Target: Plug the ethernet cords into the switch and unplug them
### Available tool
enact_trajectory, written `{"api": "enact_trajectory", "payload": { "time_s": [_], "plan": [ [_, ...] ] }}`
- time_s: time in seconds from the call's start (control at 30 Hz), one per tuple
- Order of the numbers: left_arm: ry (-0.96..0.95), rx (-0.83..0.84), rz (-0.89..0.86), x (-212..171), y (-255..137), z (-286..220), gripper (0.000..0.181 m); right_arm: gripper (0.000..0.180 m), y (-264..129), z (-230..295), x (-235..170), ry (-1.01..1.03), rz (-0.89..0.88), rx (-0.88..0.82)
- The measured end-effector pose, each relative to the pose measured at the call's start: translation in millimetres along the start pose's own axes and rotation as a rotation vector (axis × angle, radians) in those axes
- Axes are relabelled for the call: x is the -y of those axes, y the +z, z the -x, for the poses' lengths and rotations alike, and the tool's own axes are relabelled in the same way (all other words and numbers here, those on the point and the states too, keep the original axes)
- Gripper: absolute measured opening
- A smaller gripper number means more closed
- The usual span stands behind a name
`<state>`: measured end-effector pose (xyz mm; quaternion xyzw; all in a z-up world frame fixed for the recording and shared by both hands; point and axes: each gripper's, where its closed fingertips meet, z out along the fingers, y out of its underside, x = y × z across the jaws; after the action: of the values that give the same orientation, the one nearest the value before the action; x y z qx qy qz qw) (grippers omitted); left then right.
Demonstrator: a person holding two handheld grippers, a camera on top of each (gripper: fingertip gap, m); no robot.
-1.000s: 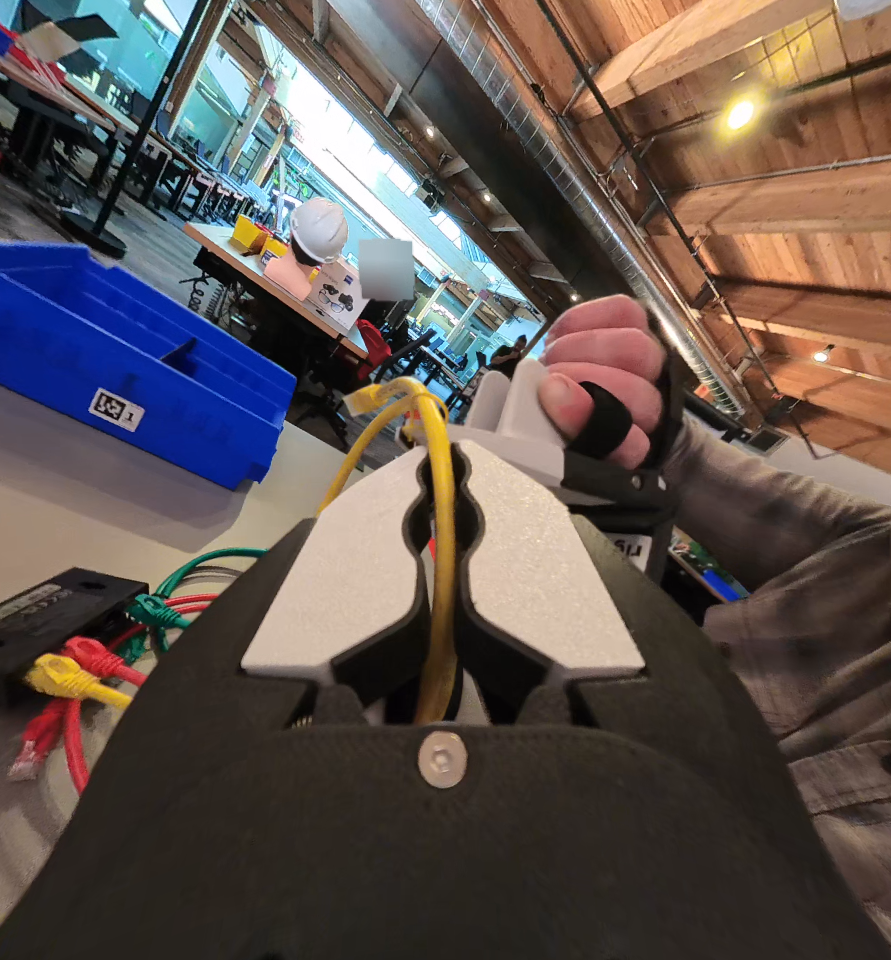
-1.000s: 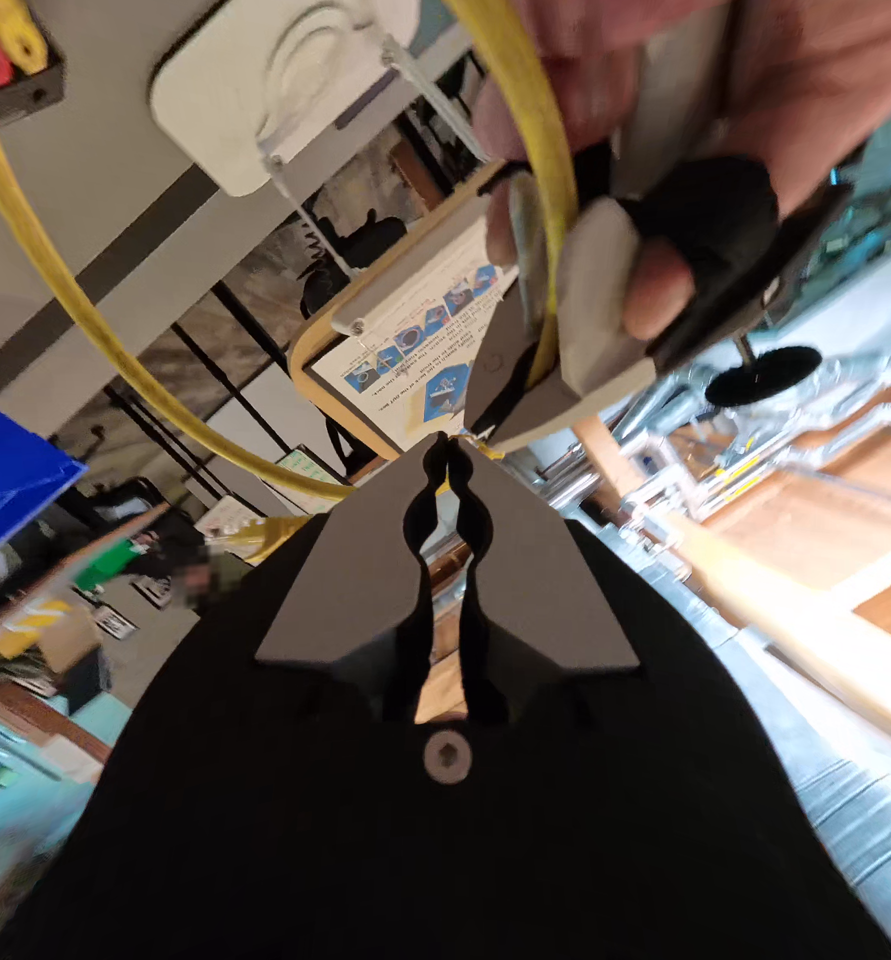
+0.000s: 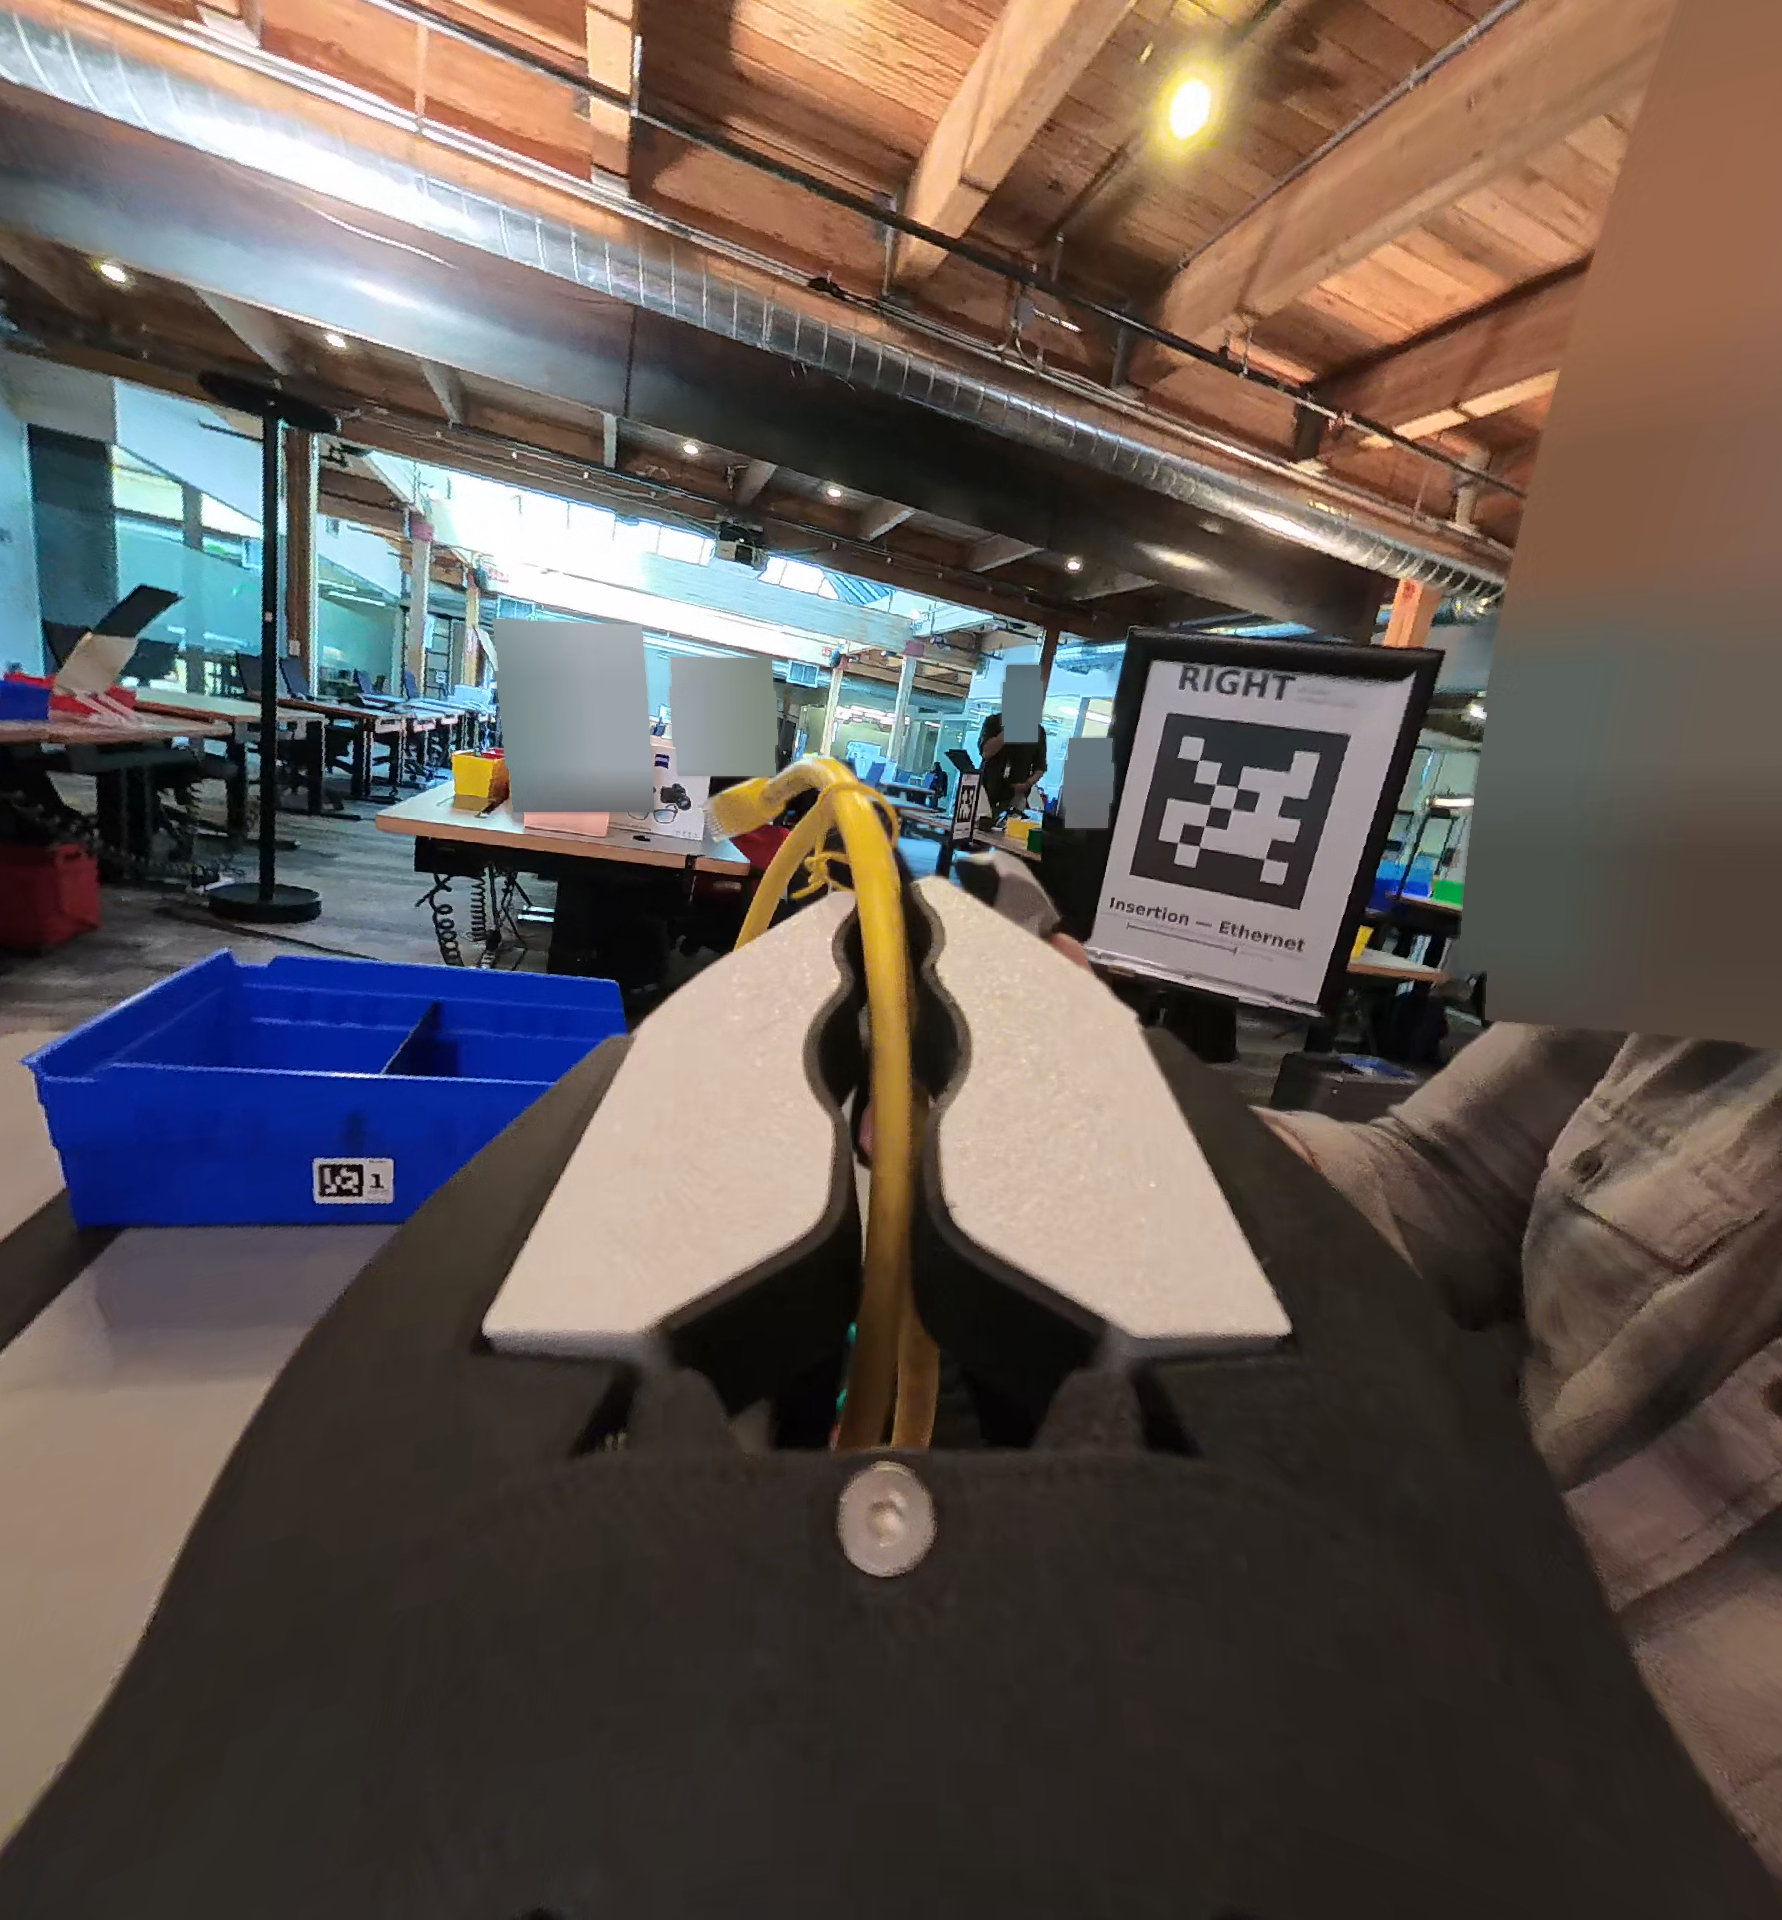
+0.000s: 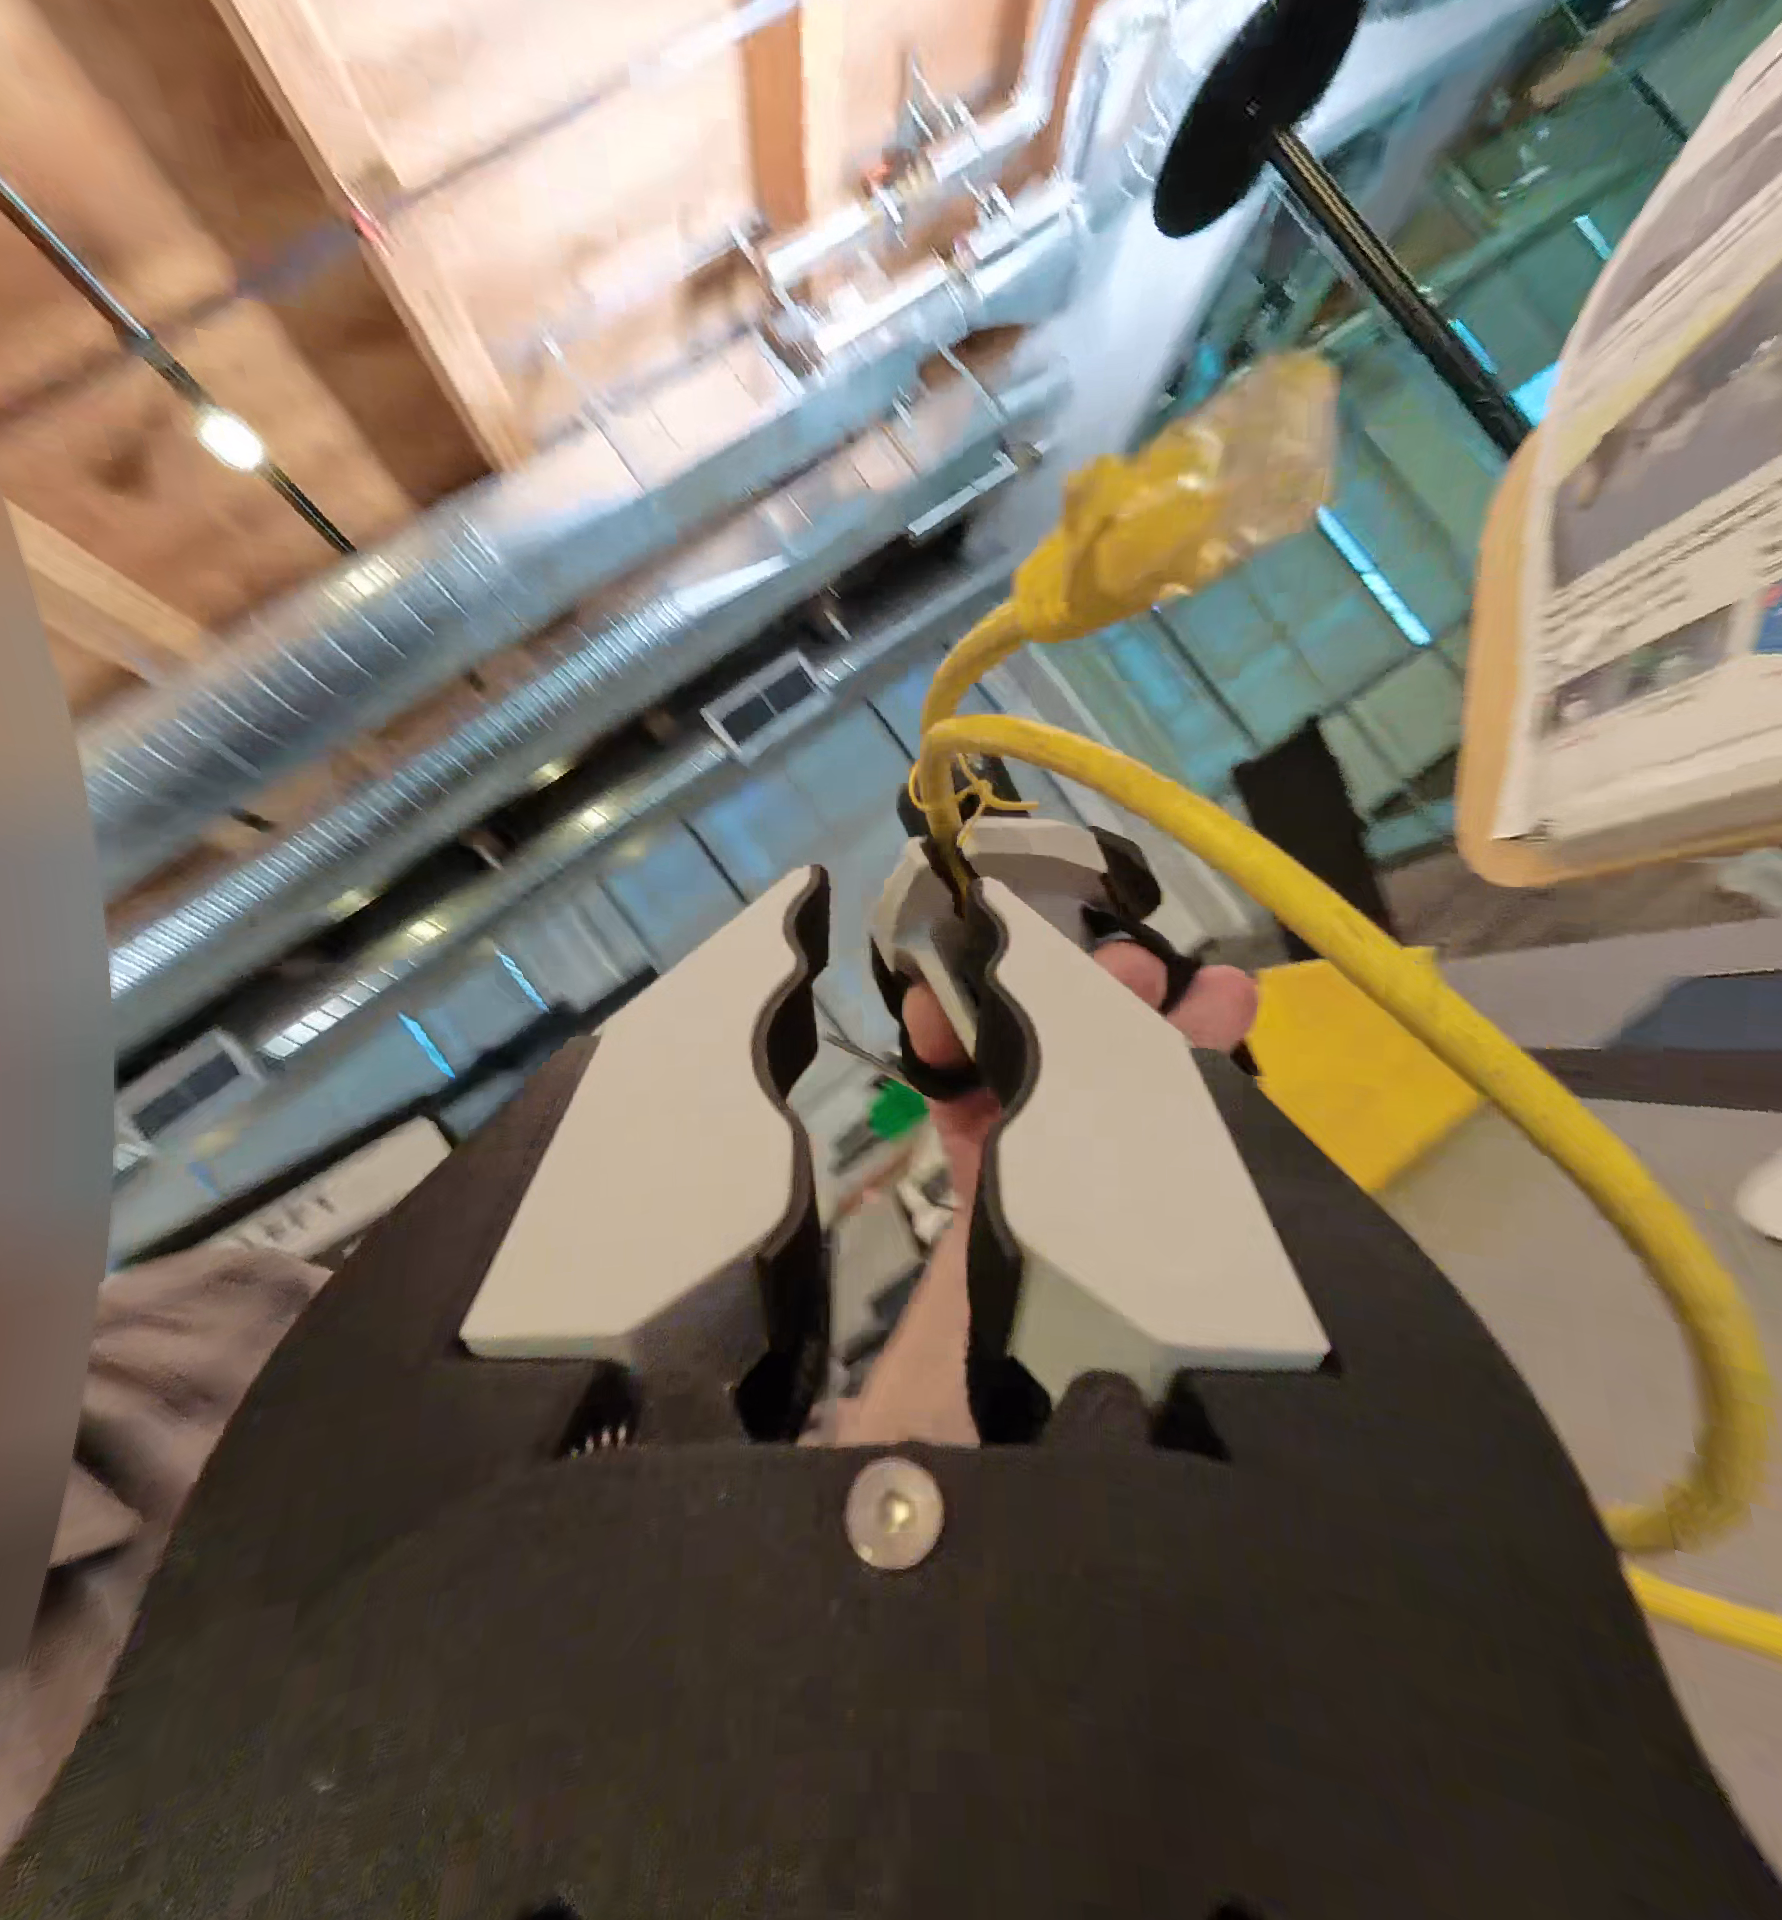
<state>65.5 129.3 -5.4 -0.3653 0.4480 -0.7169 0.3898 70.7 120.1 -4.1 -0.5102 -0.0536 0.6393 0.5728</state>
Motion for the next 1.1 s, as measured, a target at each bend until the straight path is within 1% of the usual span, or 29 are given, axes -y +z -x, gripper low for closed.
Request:
{"api": "enact_trajectory", "payload": {
  "time_s": [0.07, 0.1, 0.23, 0.27, 0.33, 0.4, 0.43, 0.53, 0.57, 0.67, 0.73, 0.87, 0.93, 0.97, 1.0, 1.07, 1.1],
  "plan": [
    [0.028, -0.006, 0.003, 0.0, 0.8, -3.0, 0.005, 0.023, 1.8, -1.6, -0.7, 0.1, -0.054, 0.045],
    [0.044, -0.009, 0.003, 0.1, 1.1, -4.3, 0.005, 0.026, 2.6, -5.2, -2.9, 0.151, -0.073, 0.054],
    [0.115, -0.01, 0.026, -3.2, 3.2, -8.8, 0.004, 0.031, 1.5, -14.3, -3.7, 0.293, -0.177, 0.111],
    [0.138, -0.007, 0.041, -5.3, 4.3, -9.9, 0.004, 0.029, 1.2, -13.9, -2.6, 0.316, -0.196, 0.133],
    [0.172, -0.017, 0.063, -8.5, 6.6, -14.1, 0.004, 0.025, 1.5, -13.7, -0.5, 0.324, -0.217, 0.152],
    [0.197, -0.009, 0.079, -10.8, 8.9, -15.0, 0.004, 0.026, 2.9, -12.8, 0.5, 0.335, -0.227, 0.17],
    [0.202, -0.008, 0.088, -12.3, 9.7, -15.0, 0.004, 0.023, 2.7, -13.0, 1.6, 0.333, -0.234, 0.173],
    [0.203, -0.002, 0.092, -13.9, 10.3, -13.5, 0.004, 0.02, 2.8, -12.9, 3.7, 0.346, -0.239, 0.188],
    [0.201, -0.006, 0.092, -14.5, 10.2, -13.7, 0.004, 0.015, 3.1, -13.0, 3.6, 0.342, -0.238, 0.186],
    [0.203, -0.004, 0.103, -17.1, 11.1, -12.8, 0.004, 0.013, 3.3, -11.0, 4.2, 0.348, -0.246, 0.206],
    [0.208, -0.002, 0.108, -18.4, 12.3, -12.9, 0.004, 0.006, 3.7, -10.6, 3.0, 0.342, -0.241, 0.209],
    [0.213, -0.006, 0.113, -19.8, 13.2, -13.6, 0.004, 0.005, 2.3, -10.5, 2.2, 0.356, -0.237, 0.228],
    [0.214, -0.001, 0.111, -20.2, 13.5, -12.9, 0.004, 0.008, 1.4, -10.3, 2.9, 0.372, -0.241, 0.241],
    [0.212, -0.001, 0.107, -19.9, 13.2, -12.5, 0.004, 0.014, 1.3, -10.8, 2.9, 0.381, -0.239, 0.242],
    [0.202, -0.009, 0.089, -17.3, 12.5, -13.3, 0.004, 0.024, 1.5, -13.2, 1.5, 0.385, -0.23, 0.228],
    [0.193, -0.007, 0.077, -15.2, 10.8, -12.2, 0.004, 0.026, 0.9, -14.4, -0.9, 0.399, -0.221, 0.23],
    [0.198, -0.002, 0.087, -16.3, 10.5, -11.1, 0.004, 0.021, 0.6, -13.8, -2.0, 0.4, -0.218, 0.236]
  ]
}}
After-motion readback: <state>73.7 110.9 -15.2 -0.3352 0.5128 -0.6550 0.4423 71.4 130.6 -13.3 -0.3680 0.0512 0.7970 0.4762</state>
